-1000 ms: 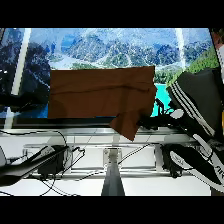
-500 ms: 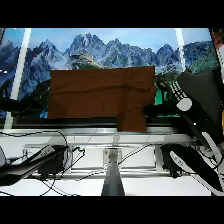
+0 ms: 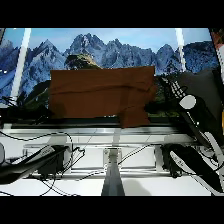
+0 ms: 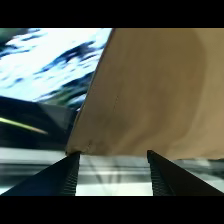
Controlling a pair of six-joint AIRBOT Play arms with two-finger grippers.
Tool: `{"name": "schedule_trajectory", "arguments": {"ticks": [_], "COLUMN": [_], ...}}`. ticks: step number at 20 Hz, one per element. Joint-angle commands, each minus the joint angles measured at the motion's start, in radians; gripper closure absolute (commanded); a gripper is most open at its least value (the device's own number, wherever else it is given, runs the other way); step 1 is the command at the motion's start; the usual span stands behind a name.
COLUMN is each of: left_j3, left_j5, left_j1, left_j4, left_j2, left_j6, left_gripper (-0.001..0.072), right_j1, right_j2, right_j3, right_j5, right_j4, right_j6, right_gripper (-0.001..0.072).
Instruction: Fold the clothes and pants, and hang the long-sleeved shirts on hangers.
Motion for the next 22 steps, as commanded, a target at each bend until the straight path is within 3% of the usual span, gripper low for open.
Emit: {"name": "schedule_trajectory", "arguments": {"ticks": [1,3,5,8,10,12,15,17,19,22], "left_j3": [-0.021,-0.021,-0.019,0.02,0.075,0.143,0.257,0.319,0.331,0.331], "left_j5": [0.13,0.15,0.149,0.092,0.016,-0.014,0.016,0.109,0.283,0.546], "left_j1": [0.0,0.0,0.0,0.0,0.0,0.0,-0.027,-0.079,-0.151,-0.298], "left_j4": [-0.046,-0.087,-0.106,-0.166,-0.259,-0.388,-0.513,-0.499,-0.5,-0.51], "left_j2": [-0.027,-0.038,-0.035,-0.031,-0.023,-0.012,-0.011,-0.011,-0.014,-0.067], "left_j6": [0.01,0.01,0.017,0.072,0.145,0.159,0.159,0.154,0.123,0.122], "left_gripper": [0.0284,0.0558,0.0699,0.0696,0.0697,0.0697,0.07,0.07,0.07,0.0699], "right_j1": [0.001,0.001,0.001,0.001,0.001,0.001,0.0,0.0,0.0,0.0], "right_j2": [0.001,0.001,0.002,0.002,0.002,0.002,0.001,-0.015,-0.086,-0.26], "right_j3": [0.002,0.003,0.003,0.014,0.06,0.136,0.223,0.227,0.228,0.264], "right_j5": [-0.034,-0.057,-0.065,-0.063,-0.054,-0.069,-0.229,-0.446,-0.648,-0.814], "right_j4": [0.016,0.016,0.015,0.012,0.011,-0.005,-0.045,-0.047,-0.041,-0.033], "right_j6": [0.0,0.0,-0.001,-0.01,-0.01,-0.009,-0.008,-0.003,0.074,0.147], "right_gripper": [0.07,0.07,0.07,0.07,0.07,0.07,0.07,0.0701,0.0701,0.07]}}
